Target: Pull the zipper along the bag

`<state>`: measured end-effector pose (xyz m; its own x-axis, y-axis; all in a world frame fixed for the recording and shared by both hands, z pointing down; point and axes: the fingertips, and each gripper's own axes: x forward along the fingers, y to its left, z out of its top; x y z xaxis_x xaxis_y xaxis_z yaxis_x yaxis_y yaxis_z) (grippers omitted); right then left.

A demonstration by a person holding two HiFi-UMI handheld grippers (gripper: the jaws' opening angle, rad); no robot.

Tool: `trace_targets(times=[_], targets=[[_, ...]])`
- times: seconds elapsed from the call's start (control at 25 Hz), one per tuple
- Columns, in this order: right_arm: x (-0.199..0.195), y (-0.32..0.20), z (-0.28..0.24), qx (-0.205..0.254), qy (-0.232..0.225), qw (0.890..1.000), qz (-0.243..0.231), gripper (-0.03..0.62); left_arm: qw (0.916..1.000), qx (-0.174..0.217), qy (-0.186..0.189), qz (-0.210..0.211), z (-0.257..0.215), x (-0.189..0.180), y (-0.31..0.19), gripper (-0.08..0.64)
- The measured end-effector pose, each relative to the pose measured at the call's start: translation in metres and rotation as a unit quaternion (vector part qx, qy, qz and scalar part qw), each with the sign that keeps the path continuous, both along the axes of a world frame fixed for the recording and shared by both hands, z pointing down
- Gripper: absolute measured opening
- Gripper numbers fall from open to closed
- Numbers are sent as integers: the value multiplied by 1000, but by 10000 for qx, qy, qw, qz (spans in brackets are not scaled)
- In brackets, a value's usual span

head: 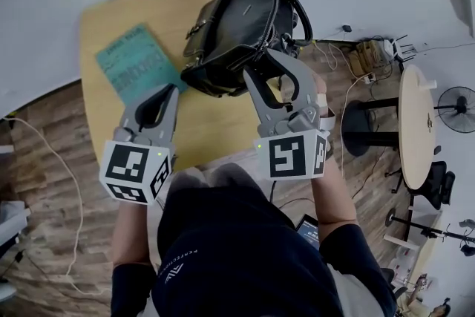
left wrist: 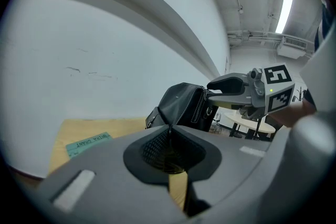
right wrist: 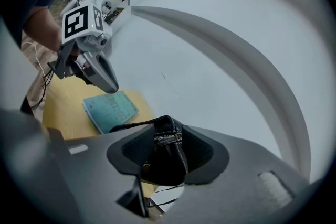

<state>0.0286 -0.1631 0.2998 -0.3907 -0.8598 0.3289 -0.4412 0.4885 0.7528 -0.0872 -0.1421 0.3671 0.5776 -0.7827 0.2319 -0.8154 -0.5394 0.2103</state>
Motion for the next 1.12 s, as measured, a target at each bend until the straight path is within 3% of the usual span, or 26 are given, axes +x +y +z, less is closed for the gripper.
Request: trace_targets(times=[0.44, 0.72, 1.12], targets=[[3, -9, 17, 412, 1244, 9913, -104, 179, 9999, -35, 23, -131, 6, -1, -5, 29], [5, -13, 21, 355, 1182, 9922, -179, 178, 9992, -11, 11, -403, 2, -3, -8, 29], [4, -18, 21, 423, 1014, 9937, 240, 169, 9987, -117, -17, -502, 7, -6, -15, 28]])
